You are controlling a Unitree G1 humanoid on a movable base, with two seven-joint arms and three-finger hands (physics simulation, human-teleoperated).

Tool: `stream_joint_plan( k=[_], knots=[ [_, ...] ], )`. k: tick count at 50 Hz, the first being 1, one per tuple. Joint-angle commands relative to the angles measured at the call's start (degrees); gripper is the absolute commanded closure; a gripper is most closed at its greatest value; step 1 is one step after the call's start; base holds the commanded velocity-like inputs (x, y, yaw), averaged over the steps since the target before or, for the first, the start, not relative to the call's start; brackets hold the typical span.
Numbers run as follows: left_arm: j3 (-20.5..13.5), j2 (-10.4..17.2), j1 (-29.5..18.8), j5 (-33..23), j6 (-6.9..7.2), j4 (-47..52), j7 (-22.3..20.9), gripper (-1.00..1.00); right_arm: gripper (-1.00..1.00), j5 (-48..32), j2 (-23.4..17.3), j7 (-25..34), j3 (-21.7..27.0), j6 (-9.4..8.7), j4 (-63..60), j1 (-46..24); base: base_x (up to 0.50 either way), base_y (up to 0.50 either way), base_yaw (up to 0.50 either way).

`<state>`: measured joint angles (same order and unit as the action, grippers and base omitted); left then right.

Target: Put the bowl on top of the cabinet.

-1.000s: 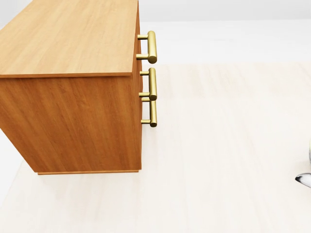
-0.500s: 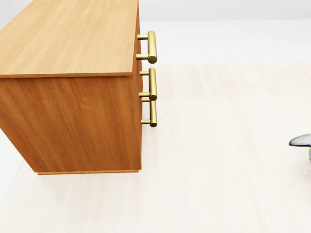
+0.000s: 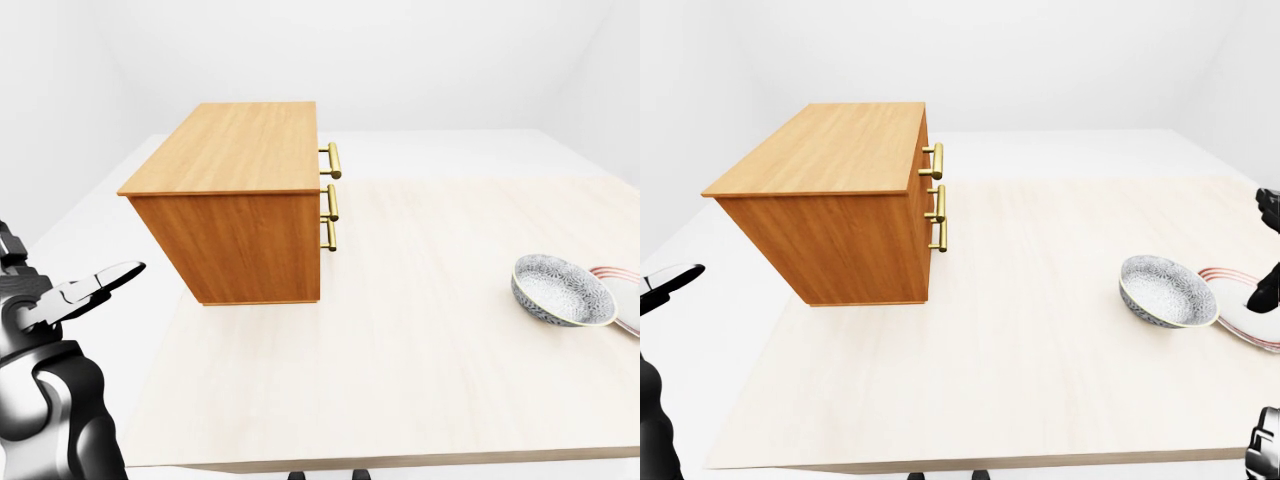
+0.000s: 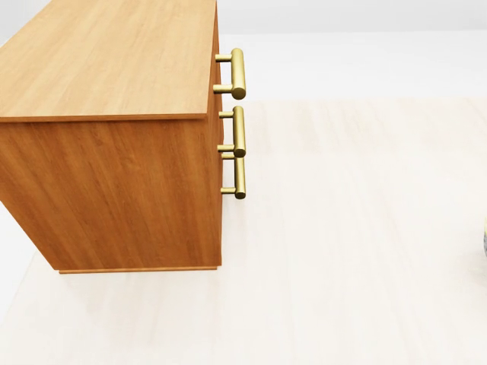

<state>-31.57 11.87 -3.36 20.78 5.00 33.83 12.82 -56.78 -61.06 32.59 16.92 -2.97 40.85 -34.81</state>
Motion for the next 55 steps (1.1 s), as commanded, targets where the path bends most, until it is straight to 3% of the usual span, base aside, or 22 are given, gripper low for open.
stream_joint_plan(
  k=[1,24,37,55],
  knots=[
    [-0.05,-0.01,0.05,0.00,0.00,0.29,-0.01,-1.00,-1.00,-4.11,-3.62,1.27,-2.04,0.52,11.39,-3.92,0.00,0.00,0.00],
    [0.26,-0.02,-0.10,-0.17,0.00,-0.58,0.01,-1.00,-1.00,-3.16,1.28,-0.04,-3.20,-0.71,11.78,-2.17,0.00,0.00,0.00],
    [0.01,0.12,-0.17,0.10,0.00,-0.31,0.17,-1.00,-1.00,-3.02,6.03,-2.19,-5.10,-2.03,13.37,-2.78,0.00,0.00,0.00],
    [0.33,-0.26,0.20,-0.28,0.00,-0.88,-0.17,-1.00,-1.00,-3.72,10.65,-3.23,-6.89,-2.03,15.00,-4.94,0.00,0.00,0.00]
  ],
)
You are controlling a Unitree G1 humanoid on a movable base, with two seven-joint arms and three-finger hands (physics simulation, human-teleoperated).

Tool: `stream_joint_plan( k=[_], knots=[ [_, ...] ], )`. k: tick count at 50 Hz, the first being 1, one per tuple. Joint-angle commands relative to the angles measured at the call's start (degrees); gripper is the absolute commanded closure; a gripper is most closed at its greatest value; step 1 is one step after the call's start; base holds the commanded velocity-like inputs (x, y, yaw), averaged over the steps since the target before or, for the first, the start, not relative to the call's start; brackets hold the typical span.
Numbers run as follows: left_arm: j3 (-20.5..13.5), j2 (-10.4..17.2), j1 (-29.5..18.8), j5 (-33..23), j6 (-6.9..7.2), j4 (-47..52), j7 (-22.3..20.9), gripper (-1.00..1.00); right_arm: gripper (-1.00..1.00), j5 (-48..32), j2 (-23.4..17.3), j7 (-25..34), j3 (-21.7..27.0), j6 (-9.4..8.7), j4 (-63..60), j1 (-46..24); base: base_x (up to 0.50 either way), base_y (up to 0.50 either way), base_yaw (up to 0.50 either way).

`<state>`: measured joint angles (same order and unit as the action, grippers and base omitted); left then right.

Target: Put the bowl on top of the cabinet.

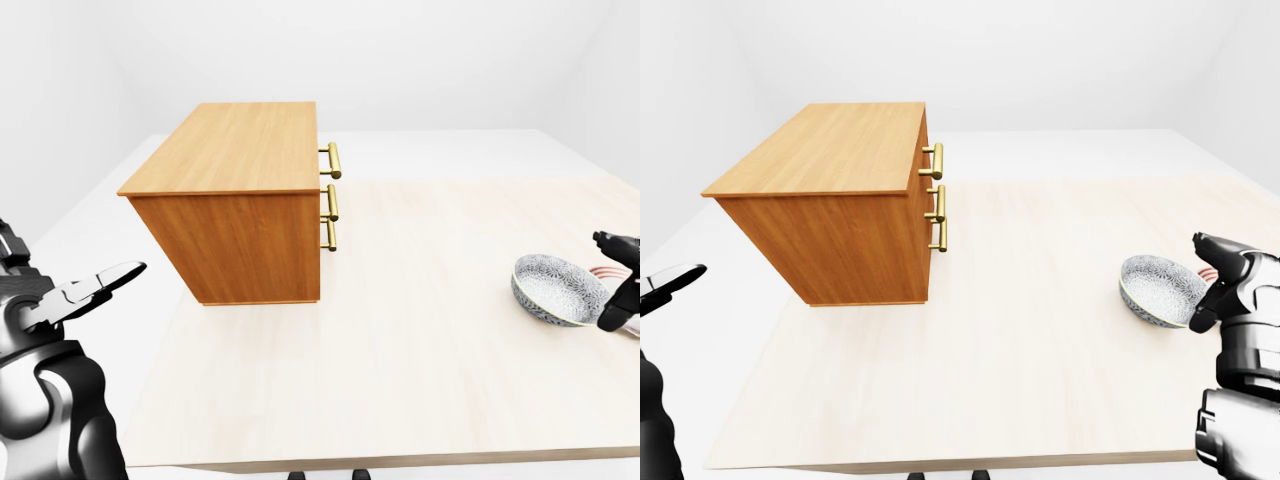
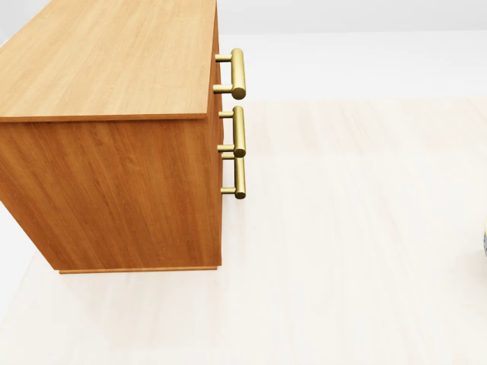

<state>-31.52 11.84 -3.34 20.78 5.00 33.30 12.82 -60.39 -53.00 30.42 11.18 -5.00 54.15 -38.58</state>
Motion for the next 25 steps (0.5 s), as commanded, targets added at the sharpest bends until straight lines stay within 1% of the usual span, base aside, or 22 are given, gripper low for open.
stream_joint_plan(
  k=[1,9,25],
  knots=[
    [0.38,-0.28,0.14,-0.35,0.00,-0.62,-0.20,-1.00,-1.00,-0.18,2.91,-1.33,-1.40,0.00,2.09,-1.03,0.00,0.00,0.00],
    [0.33,-0.21,0.11,-0.29,0.00,-0.44,-0.09,-1.00,-1.00,0.32,4.45,-2.41,-2.17,0.00,3.78,-1.29,0.00,0.00,0.00],
    [0.43,-0.23,0.07,-0.39,0.00,-0.32,-0.02,-1.00,-1.00,1.66,5.48,-3.95,-2.84,0.00,5.98,0.63,0.00,0.00,0.00]
  ],
)
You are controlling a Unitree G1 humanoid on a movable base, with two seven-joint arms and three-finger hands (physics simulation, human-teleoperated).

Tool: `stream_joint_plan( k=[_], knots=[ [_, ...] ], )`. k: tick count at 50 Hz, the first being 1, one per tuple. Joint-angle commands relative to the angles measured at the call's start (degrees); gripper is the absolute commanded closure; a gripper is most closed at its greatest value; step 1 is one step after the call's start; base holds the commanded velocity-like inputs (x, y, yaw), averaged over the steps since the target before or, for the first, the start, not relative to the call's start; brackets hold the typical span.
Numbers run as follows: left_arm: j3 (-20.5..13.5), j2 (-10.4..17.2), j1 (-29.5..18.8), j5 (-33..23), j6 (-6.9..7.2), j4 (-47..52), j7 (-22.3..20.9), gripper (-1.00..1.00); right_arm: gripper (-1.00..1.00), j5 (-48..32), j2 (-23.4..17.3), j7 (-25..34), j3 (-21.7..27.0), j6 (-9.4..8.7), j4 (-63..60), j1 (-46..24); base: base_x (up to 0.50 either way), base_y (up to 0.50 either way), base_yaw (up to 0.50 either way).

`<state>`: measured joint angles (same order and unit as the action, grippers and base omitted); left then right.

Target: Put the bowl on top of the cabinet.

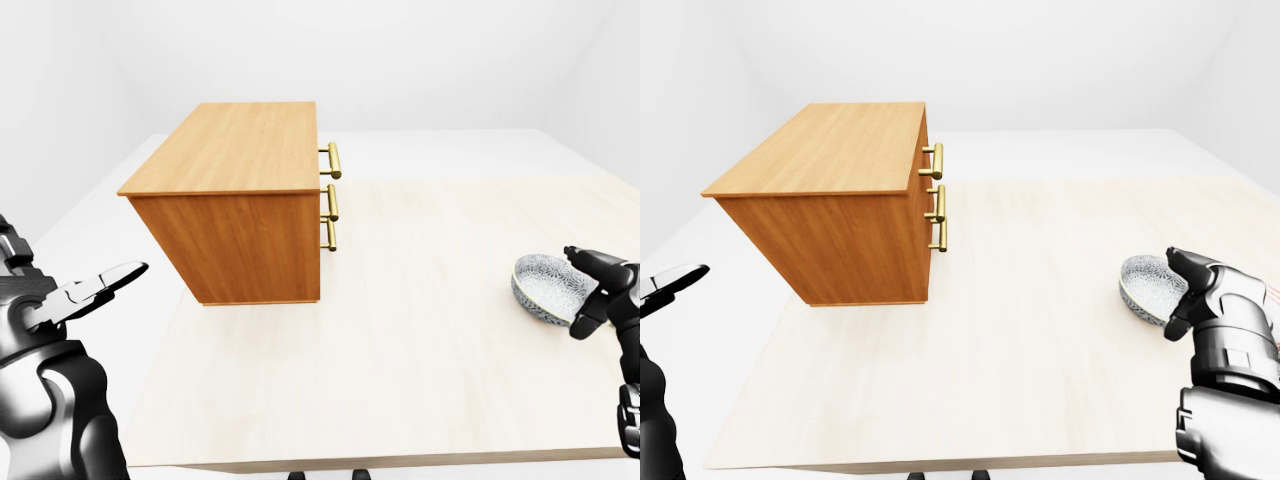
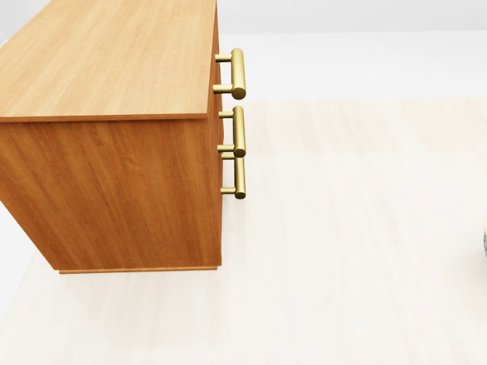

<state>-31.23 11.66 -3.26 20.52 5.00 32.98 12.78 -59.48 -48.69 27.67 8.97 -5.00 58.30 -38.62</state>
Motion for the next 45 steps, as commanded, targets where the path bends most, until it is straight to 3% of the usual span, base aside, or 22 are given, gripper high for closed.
stream_joint_plan(
  k=[1,45],
  knots=[
    [0.14,-0.05,-0.01,-0.13,0.00,0.00,0.01,-1.00,-1.00,0.76,1.16,-1.25,-0.68,0.00,1.91,0.64,0.00,0.00,0.00],
    [0.03,-0.07,0.04,-0.03,0.00,0.18,0.01,-1.00,-1.00,3.16,5.41,-7.16,-4.04,0.00,9.76,1.49,0.00,0.00,0.00]
  ],
)
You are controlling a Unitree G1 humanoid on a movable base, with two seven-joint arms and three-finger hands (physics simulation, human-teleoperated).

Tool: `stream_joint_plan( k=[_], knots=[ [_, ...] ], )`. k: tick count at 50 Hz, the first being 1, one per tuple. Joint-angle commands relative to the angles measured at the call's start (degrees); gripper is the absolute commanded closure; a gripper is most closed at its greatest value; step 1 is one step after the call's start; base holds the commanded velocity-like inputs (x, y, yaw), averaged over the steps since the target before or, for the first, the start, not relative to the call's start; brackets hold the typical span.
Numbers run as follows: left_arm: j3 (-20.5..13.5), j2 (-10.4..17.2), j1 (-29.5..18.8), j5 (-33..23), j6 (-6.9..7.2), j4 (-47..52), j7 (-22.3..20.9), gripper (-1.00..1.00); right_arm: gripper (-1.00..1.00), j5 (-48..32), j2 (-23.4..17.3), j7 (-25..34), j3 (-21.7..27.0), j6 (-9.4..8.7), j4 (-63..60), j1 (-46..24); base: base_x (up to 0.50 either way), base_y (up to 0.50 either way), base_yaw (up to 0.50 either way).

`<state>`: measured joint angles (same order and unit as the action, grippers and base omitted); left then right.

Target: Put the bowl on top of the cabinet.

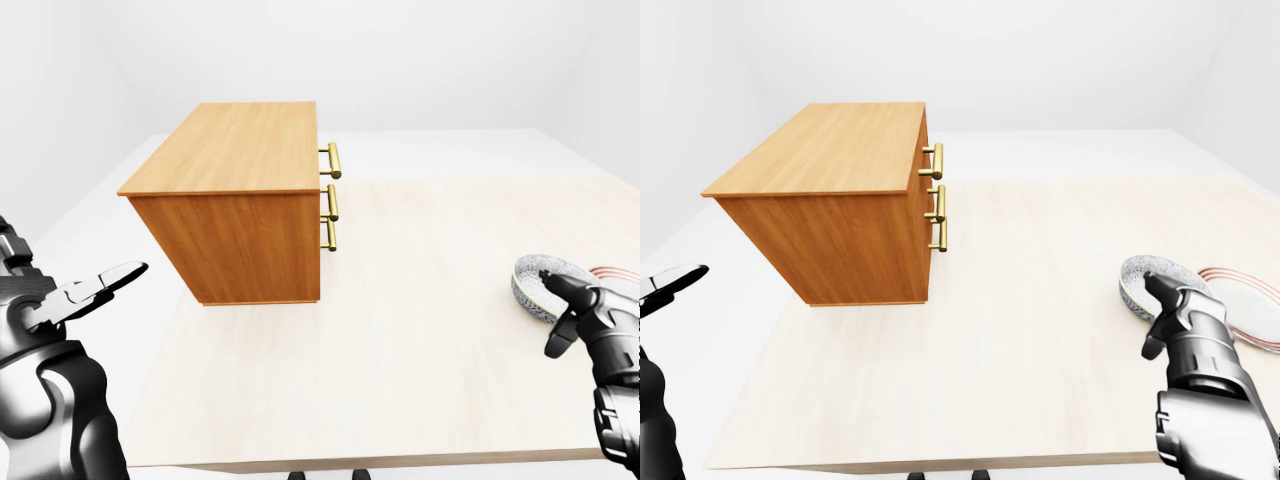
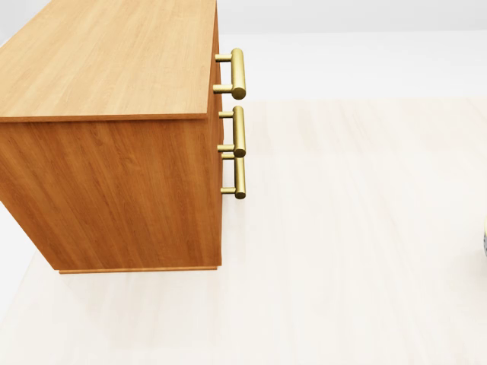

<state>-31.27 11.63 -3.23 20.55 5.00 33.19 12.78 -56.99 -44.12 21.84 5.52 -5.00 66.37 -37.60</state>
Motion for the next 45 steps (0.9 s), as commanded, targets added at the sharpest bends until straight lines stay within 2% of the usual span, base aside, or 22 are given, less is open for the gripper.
stream_joint_plan(
  k=[1,26,45],
  knots=[
    [0.09,-0.04,0.03,-0.05,0.00,0.06,0.01,-1.00,-1.00,0.74,0.99,-1.62,-0.66,0.00,1.98,0.47,0.00,0.00,0.00],
    [0.34,-0.14,-0.01,-0.27,0.00,-0.33,-0.12,-1.00,-1.00,2.03,2.52,-4.09,-1.66,0.10,4.63,1.94,0.00,0.00,0.00],
    [0.27,-0.08,-0.01,-0.19,0.00,-0.07,0.00,-1.00,-1.00,4.22,3.48,-6.47,-1.89,1.41,6.56,4.14,0.00,0.00,0.00]
  ],
)
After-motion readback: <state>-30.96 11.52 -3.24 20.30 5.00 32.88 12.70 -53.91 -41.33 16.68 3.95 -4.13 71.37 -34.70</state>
